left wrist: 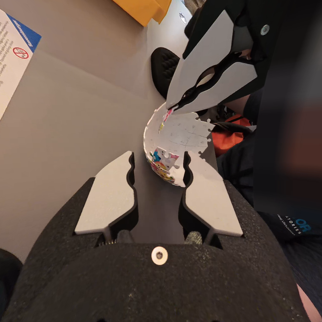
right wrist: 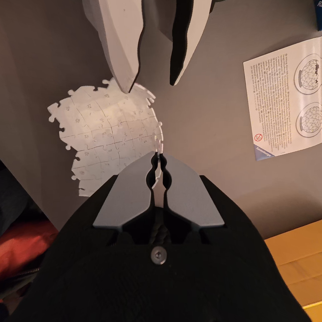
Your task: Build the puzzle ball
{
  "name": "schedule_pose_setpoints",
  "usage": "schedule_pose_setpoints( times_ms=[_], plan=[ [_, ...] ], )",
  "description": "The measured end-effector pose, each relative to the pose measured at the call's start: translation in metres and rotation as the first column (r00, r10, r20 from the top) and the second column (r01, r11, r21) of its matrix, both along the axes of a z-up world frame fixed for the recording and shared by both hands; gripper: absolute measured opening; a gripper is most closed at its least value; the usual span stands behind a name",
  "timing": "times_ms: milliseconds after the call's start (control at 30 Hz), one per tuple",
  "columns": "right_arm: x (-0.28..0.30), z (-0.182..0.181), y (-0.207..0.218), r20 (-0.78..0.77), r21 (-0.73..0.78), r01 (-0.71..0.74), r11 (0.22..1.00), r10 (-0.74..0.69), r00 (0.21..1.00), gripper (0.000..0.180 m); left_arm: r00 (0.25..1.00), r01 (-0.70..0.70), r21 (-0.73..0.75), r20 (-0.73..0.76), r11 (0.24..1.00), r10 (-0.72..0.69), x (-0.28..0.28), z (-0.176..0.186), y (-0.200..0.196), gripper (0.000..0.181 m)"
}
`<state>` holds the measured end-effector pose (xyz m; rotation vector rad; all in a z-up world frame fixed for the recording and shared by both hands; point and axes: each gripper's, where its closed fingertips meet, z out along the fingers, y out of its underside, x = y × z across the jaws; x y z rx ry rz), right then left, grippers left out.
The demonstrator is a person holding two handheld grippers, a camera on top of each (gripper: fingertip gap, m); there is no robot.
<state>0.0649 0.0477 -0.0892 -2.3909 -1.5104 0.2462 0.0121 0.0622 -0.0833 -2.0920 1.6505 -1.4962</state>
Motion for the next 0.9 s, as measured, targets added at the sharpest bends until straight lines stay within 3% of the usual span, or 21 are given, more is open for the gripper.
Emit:
schedule_pose_setpoints(
  times_ms=[333, 533, 900],
  plan=[
    [0.014, -0.012, -0.006, 0.070, -0.067, 0.016, 0.998, -0.011, 0.998, 0.003, 0.994, 0.095, -0.045, -0.050, 0.994, -0.097, -0.010, -0.005, -0.018, 0.054],
    [0.010, -0.006, -0.007, 0.039, -0.051, 0.000, 0.999, 0.002, 0.999, 0.003, 0.998, 0.063, -0.063, 0.021, 0.996, -0.062, -0.001, 0.006, -0.014, 0.054],
    [0.012, -0.002, -0.004, 0.012, -0.049, 0.001, 0.999, -0.001, 1.000, 0.003, 1.000, 0.011, -0.049, 0.003, 0.999, -0.011, 0.002, 0.001, -0.004, 0.054]
  ],
)
